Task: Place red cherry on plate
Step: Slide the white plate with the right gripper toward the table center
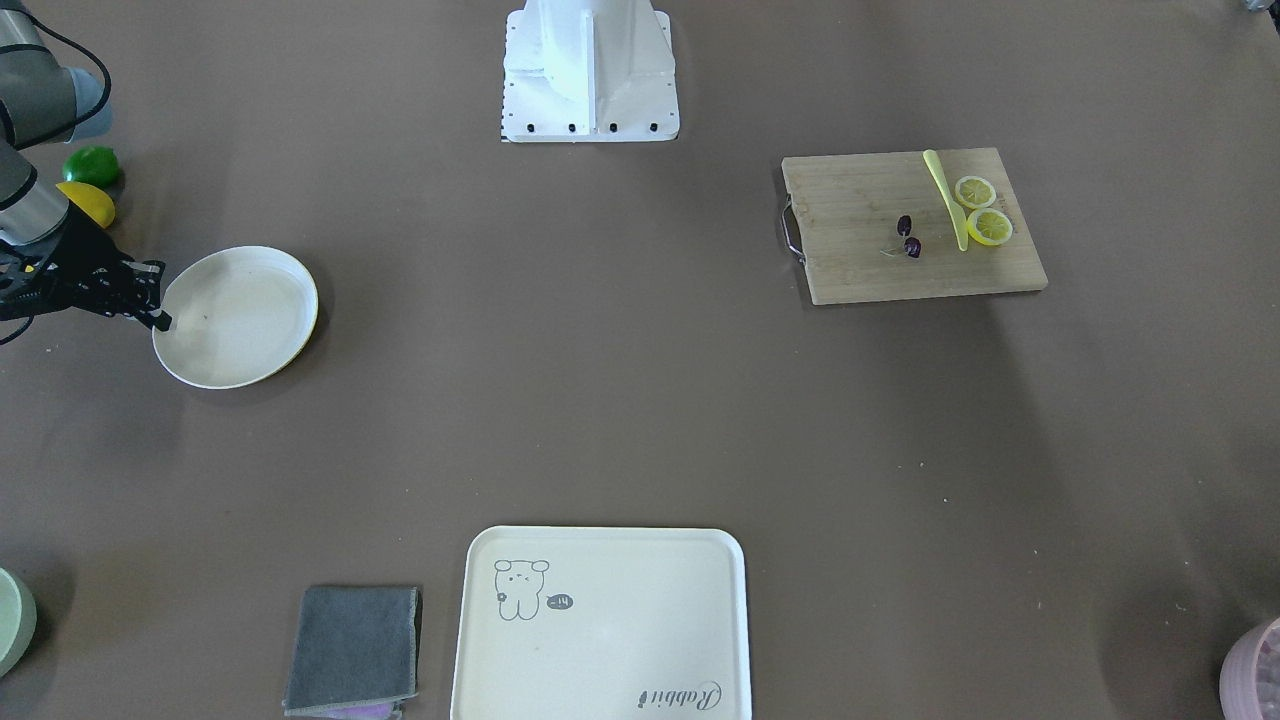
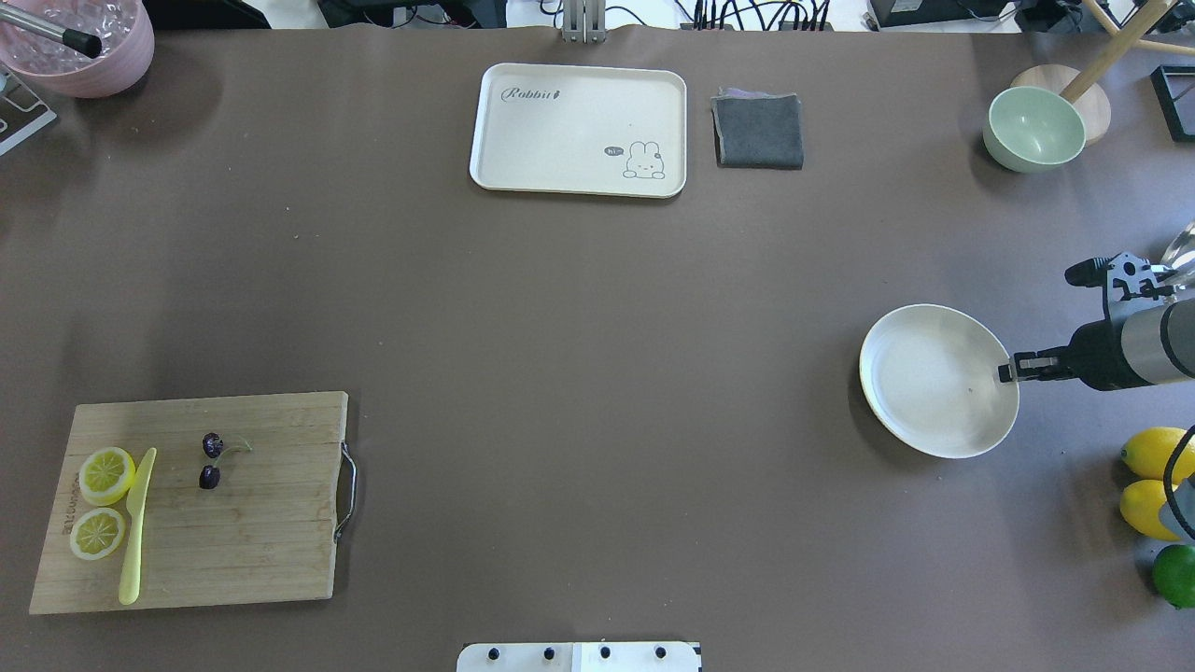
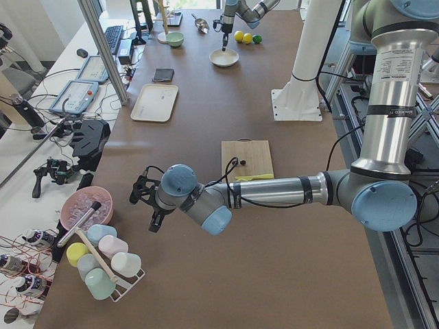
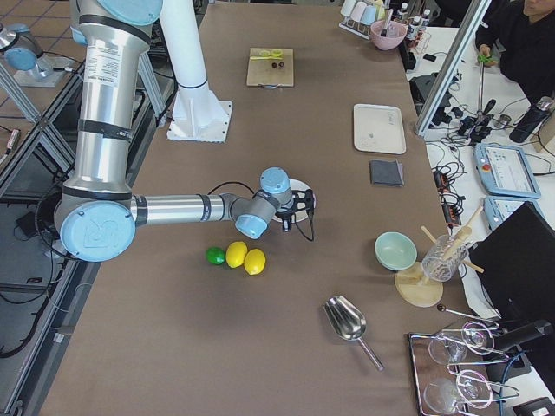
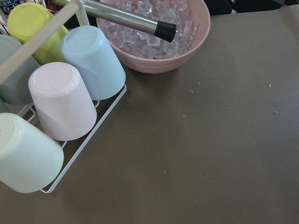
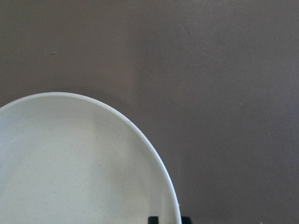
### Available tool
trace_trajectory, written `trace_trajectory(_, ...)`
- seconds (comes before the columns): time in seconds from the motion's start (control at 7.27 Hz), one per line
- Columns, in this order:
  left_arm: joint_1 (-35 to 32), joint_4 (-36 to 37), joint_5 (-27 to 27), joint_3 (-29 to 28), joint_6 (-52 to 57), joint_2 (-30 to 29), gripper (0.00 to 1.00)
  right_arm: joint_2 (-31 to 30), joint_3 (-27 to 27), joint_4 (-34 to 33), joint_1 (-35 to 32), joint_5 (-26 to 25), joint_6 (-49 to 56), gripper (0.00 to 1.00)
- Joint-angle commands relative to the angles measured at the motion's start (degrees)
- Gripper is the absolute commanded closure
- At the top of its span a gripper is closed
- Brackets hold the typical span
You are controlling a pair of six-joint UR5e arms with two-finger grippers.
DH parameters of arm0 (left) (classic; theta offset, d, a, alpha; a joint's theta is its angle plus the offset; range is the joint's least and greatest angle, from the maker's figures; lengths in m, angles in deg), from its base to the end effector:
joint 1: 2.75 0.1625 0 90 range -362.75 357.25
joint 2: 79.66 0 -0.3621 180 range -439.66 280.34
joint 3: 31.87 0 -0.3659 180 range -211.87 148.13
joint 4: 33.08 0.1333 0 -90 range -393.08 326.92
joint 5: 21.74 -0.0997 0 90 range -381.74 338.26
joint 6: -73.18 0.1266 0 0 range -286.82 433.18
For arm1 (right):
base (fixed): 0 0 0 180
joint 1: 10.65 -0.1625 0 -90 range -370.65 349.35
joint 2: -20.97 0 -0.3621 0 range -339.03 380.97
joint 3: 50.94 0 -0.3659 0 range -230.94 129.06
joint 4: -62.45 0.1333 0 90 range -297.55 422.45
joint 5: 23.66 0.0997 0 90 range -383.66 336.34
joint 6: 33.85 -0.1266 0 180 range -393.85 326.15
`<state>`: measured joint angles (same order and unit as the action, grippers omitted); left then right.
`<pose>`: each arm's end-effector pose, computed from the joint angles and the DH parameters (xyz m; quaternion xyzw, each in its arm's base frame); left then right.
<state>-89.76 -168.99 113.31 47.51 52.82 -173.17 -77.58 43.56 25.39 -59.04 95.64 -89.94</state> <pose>-0.0166 -0.5206 0.5764 0.2274 0.4159 -0.0058 0.8805 -0.2520 -0.3912 0.5439 0.0901 -0.4530 0.0072 0.8869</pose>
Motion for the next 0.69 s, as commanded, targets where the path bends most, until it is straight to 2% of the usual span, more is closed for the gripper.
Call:
trace_trajectory(0.0, 0.0, -0.06, 0.03, 0.25, -0.11, -0.09, 0.03, 0.02, 1.38, 0.15, -0.3, 0.67, -1.47, 1.0)
trace_trajectory(0.14, 0.0, 0.03, 0.03, 0.34, -0.03, -0.18, 0.03, 0.11, 3.56, 0.06, -1.08, 2.16, -3.31, 1.0)
trace_trajectory(0.41, -0.09, 0.03, 0.03, 0.25, -0.38, -0.62, 0.03, 5.53, 5.43, 0.15, -6.17, 12.85, -10.05, 1.0)
trace_trajectory(0.55, -0.09, 0.03, 0.03, 0.17, -0.38, -0.96, 0.03, 10.17, 5.08, -0.72, -6.1, 13.15, -11.4, 1.0)
